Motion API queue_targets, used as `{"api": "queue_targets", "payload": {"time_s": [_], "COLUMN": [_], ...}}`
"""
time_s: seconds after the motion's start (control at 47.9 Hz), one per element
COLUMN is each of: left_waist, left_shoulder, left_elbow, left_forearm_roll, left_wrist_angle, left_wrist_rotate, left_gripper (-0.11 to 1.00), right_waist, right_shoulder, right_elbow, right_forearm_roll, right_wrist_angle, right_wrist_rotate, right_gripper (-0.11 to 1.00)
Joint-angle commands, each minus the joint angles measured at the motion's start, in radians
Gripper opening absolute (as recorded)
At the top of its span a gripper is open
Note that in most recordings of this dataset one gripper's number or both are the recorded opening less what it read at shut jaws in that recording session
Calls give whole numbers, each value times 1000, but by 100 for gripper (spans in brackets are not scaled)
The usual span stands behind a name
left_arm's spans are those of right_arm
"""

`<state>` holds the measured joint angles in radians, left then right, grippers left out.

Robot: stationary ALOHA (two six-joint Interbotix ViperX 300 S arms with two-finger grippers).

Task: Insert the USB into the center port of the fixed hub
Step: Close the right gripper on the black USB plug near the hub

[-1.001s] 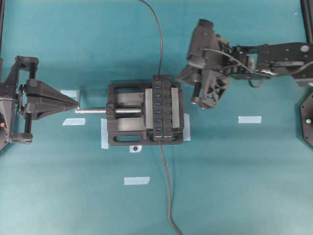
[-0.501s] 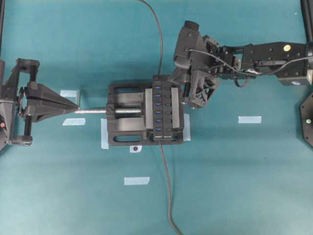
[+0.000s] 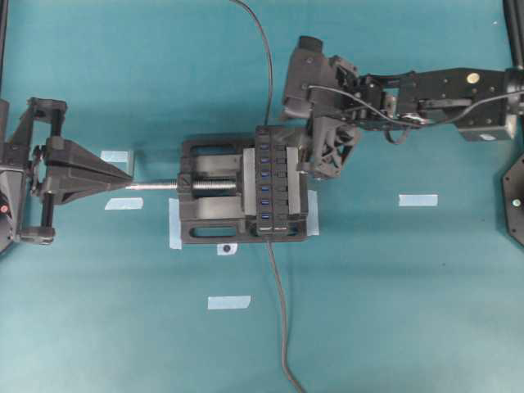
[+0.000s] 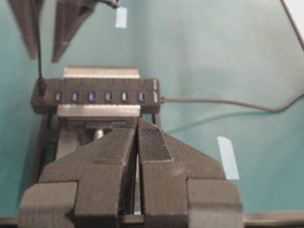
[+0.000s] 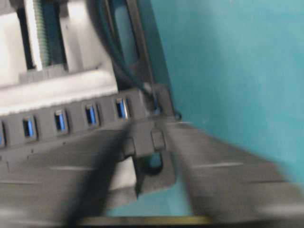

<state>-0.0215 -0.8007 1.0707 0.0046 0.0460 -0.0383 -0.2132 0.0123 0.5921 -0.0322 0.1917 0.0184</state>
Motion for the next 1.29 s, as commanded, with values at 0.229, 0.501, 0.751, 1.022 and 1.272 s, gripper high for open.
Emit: {"api": "queue_targets", "payload": {"time_s": [0.229,0.501,0.751,1.022,1.272], "left_waist": [-3,-3,-6,-8,-8], "left_shoulder": [15,26,29,29,23], "left_elbow": [-32,-32,-31,-25,-18], "left_forearm_roll": [2,2,2,2,2], "left_wrist_angle": [-5,-5,-5,-5,-9], "left_wrist_rotate": [-26,-26,-26,-26,-26], "left_gripper": [0,0,0,0,0], "right_waist": [2,0,0,0,6], "right_shoulder": [23,57,87,94,94], "right_elbow": [-54,-78,-109,-118,-120], "right_forearm_roll": [0,-2,0,0,0], "right_wrist_angle": [-5,-5,6,51,46], "right_wrist_rotate": [-17,-23,-28,-41,-38], "right_gripper": [80,79,78,49,13]}}
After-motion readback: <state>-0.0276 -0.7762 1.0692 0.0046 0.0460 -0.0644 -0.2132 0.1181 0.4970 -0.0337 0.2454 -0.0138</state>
